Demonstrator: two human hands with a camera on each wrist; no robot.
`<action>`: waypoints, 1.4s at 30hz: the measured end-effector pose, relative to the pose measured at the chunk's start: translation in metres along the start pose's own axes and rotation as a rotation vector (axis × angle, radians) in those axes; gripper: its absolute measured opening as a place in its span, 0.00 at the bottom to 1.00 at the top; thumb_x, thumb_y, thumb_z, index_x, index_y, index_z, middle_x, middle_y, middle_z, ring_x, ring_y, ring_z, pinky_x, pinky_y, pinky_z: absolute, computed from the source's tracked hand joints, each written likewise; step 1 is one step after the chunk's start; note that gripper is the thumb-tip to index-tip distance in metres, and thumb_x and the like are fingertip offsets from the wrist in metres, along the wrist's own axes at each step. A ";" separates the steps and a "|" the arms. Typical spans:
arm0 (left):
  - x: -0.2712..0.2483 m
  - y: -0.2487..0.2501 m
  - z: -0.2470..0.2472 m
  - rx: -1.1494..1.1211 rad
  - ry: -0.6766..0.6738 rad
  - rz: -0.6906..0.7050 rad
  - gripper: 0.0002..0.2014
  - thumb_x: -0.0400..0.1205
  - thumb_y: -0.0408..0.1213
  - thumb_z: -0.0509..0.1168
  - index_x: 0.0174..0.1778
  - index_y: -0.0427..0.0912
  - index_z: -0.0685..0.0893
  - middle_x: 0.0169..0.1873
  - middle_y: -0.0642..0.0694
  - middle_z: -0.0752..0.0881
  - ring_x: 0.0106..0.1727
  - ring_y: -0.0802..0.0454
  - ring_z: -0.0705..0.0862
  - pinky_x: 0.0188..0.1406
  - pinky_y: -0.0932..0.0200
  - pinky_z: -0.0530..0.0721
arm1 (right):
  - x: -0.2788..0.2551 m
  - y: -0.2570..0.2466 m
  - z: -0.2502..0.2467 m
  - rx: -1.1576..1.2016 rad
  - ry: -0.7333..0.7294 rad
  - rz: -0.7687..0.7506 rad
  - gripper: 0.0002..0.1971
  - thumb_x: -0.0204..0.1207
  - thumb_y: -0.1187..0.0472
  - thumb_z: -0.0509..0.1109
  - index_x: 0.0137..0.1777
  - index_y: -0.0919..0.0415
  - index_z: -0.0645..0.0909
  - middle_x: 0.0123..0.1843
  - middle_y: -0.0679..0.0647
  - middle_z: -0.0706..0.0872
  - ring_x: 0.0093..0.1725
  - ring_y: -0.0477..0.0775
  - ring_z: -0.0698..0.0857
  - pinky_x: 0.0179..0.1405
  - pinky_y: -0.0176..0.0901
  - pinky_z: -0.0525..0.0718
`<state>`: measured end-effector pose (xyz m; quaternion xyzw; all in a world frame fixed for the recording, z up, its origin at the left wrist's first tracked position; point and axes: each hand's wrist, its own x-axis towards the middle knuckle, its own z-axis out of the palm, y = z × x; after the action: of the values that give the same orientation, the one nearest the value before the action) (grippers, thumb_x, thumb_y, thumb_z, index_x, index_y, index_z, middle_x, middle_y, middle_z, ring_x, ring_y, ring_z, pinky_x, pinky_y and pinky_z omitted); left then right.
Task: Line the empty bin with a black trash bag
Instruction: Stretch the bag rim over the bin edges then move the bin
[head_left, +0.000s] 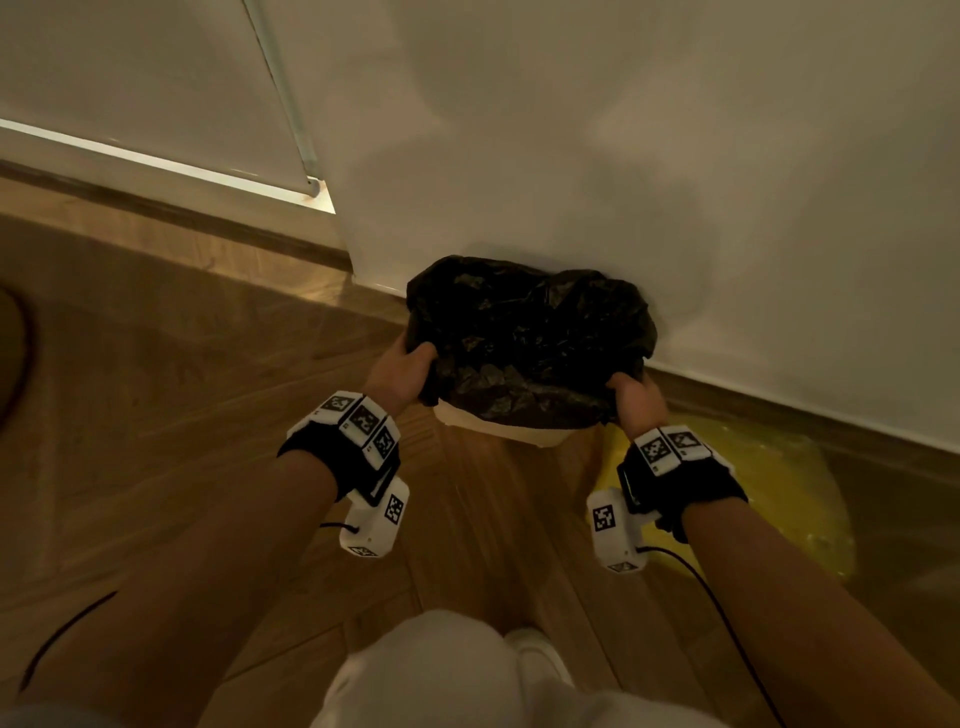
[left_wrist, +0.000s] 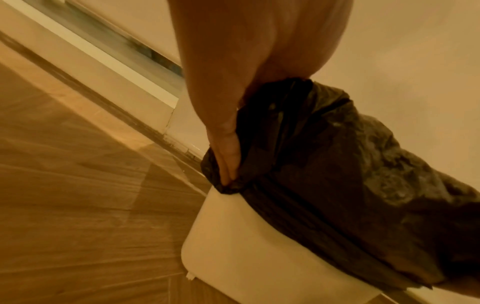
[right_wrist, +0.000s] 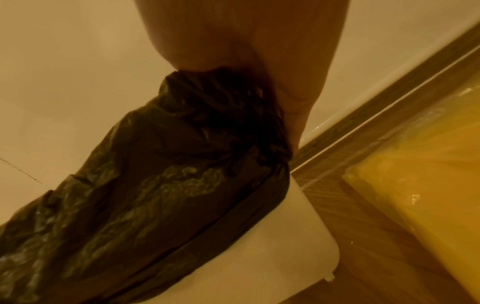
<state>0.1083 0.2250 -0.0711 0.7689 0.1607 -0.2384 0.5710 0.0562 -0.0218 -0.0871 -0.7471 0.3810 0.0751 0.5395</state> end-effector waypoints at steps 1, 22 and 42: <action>0.000 0.001 0.000 0.010 0.001 -0.010 0.23 0.80 0.44 0.56 0.72 0.45 0.71 0.64 0.35 0.81 0.62 0.35 0.82 0.66 0.37 0.80 | 0.001 0.000 0.000 0.002 0.019 -0.003 0.10 0.74 0.61 0.61 0.53 0.62 0.76 0.53 0.61 0.79 0.52 0.62 0.78 0.51 0.55 0.76; -0.024 0.011 -0.115 0.076 0.367 -0.083 0.23 0.82 0.34 0.52 0.75 0.40 0.66 0.70 0.34 0.74 0.66 0.34 0.77 0.66 0.42 0.78 | -0.012 -0.092 0.108 -0.277 -0.211 -0.134 0.18 0.78 0.67 0.59 0.25 0.61 0.66 0.29 0.57 0.71 0.31 0.57 0.71 0.37 0.47 0.69; 0.002 0.035 -0.280 0.191 0.599 -0.138 0.20 0.80 0.33 0.59 0.69 0.31 0.72 0.65 0.31 0.79 0.65 0.33 0.78 0.63 0.43 0.79 | -0.048 -0.187 0.258 -0.369 -0.451 -0.126 0.12 0.75 0.55 0.58 0.35 0.61 0.73 0.42 0.60 0.80 0.43 0.60 0.80 0.43 0.47 0.75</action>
<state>0.1799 0.4821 0.0212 0.8425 0.3502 -0.0535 0.4059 0.2217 0.2477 -0.0267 -0.8192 0.1845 0.2736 0.4691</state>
